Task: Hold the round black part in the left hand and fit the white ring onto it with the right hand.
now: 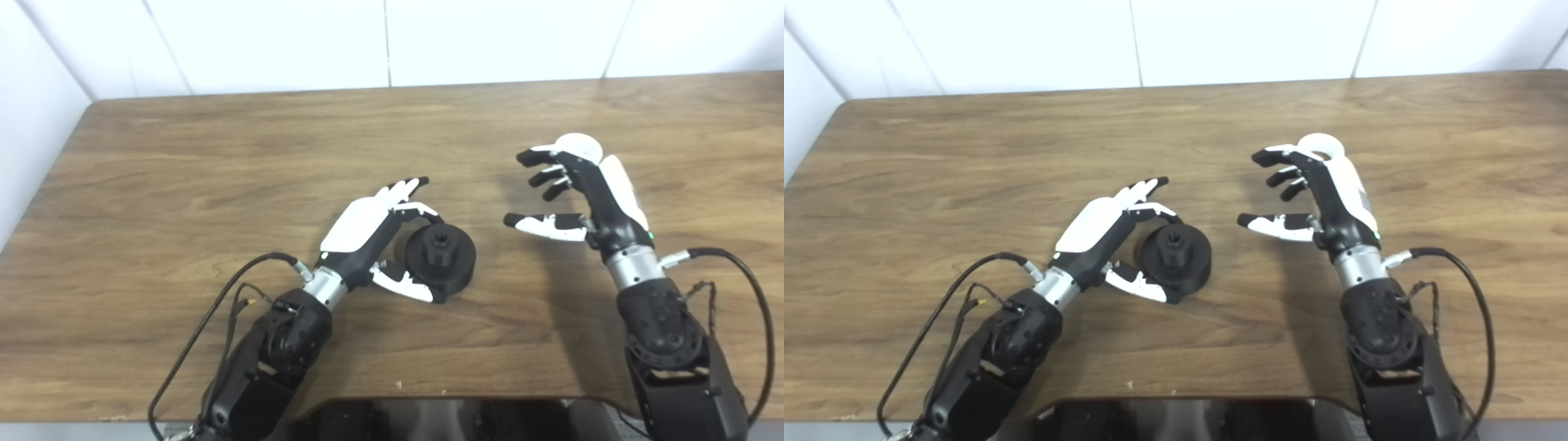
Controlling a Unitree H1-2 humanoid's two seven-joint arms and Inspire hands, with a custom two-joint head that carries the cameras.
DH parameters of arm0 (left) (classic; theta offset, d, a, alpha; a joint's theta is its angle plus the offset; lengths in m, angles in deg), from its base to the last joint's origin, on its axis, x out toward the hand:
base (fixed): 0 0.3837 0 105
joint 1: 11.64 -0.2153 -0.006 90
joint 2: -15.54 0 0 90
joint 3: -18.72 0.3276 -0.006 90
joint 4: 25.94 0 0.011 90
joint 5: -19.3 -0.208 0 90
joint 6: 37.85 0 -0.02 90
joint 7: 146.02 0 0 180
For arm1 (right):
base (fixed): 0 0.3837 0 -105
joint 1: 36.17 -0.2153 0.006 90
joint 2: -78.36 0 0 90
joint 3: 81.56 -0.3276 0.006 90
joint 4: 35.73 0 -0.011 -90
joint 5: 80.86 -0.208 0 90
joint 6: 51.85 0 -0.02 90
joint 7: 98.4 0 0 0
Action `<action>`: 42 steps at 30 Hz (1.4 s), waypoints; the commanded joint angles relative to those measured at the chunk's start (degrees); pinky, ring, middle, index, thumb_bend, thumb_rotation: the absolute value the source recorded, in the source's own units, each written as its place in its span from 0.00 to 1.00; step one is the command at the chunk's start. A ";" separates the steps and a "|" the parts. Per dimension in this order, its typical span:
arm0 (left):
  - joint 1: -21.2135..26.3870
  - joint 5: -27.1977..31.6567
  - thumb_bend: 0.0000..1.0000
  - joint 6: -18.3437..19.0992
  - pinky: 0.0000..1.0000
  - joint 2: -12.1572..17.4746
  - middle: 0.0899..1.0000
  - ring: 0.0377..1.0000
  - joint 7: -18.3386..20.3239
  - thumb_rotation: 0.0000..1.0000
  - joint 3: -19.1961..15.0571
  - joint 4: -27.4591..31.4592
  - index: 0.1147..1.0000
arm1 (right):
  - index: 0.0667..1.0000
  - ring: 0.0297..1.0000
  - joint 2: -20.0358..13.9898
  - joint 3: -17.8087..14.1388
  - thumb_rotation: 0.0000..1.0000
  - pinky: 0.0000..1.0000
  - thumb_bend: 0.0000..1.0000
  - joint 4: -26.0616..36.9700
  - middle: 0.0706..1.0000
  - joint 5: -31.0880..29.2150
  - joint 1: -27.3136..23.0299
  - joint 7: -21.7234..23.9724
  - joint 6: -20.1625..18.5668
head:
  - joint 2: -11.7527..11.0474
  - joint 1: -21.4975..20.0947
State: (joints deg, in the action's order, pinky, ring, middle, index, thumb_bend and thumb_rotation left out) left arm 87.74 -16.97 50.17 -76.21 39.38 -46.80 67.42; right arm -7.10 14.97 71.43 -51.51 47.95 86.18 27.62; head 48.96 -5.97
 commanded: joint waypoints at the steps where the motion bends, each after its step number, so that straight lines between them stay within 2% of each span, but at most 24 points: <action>1: 0.42 -1.23 0.97 -0.41 1.00 1.56 1.00 1.00 1.69 0.34 -0.17 0.92 0.55 | 0.67 0.62 0.84 0.18 0.14 0.51 0.72 2.56 0.70 0.46 -2.45 -0.37 0.06 | -0.02 -2.30; 7: 0.15 0.61 0.97 -1.71 1.00 2.58 1.00 1.00 2.41 0.31 -2.22 1.06 0.55 | 0.67 0.63 2.07 1.93 0.14 0.52 0.71 1.65 0.70 1.88 -3.03 -0.80 0.33 | -0.77 -9.78; 12: -0.13 1.43 0.97 -3.04 1.00 3.16 1.00 1.00 2.99 0.30 -3.30 0.66 0.55 | 0.67 0.62 3.03 3.01 0.16 0.52 0.71 0.96 0.69 3.74 -3.25 -1.60 0.63 | -1.48 -12.66; 22: -0.27 1.73 0.97 -4.55 1.00 3.21 1.00 1.00 2.95 0.30 -3.77 0.01 0.56 | 0.66 0.62 3.15 3.14 0.14 0.52 0.72 0.70 0.69 5.20 -3.45 -2.10 1.89 | -1.71 -11.95; 31: -0.19 2.43 0.97 -4.49 1.00 3.46 1.00 1.00 3.71 0.30 -4.09 0.06 0.55 | 0.67 0.75 -0.74 4.11 0.25 0.60 0.71 -0.11 0.79 16.96 -5.80 -5.08 2.59 | -1.75 -11.89; 36: -0.28 2.53 0.97 -4.16 1.00 3.29 1.00 1.00 4.31 0.29 -4.28 0.47 0.55 | 0.68 0.81 -3.44 3.27 0.28 0.66 0.70 -0.56 0.82 18.95 -7.42 -4.94 2.45 | -1.54 -11.39; 42: -0.31 2.33 0.98 -4.50 1.00 3.16 1.00 1.00 4.49 0.30 -4.13 0.20 0.55 | 0.69 0.82 -6.68 2.16 0.31 0.68 0.70 -1.52 0.84 18.95 -9.28 -3.51 1.91 | -1.54 -11.29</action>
State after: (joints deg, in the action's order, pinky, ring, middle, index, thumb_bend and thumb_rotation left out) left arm 87.23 -13.90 46.06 -73.88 43.35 -50.86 67.31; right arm -12.38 17.99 69.46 -32.91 41.52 82.98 28.04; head 47.37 -17.23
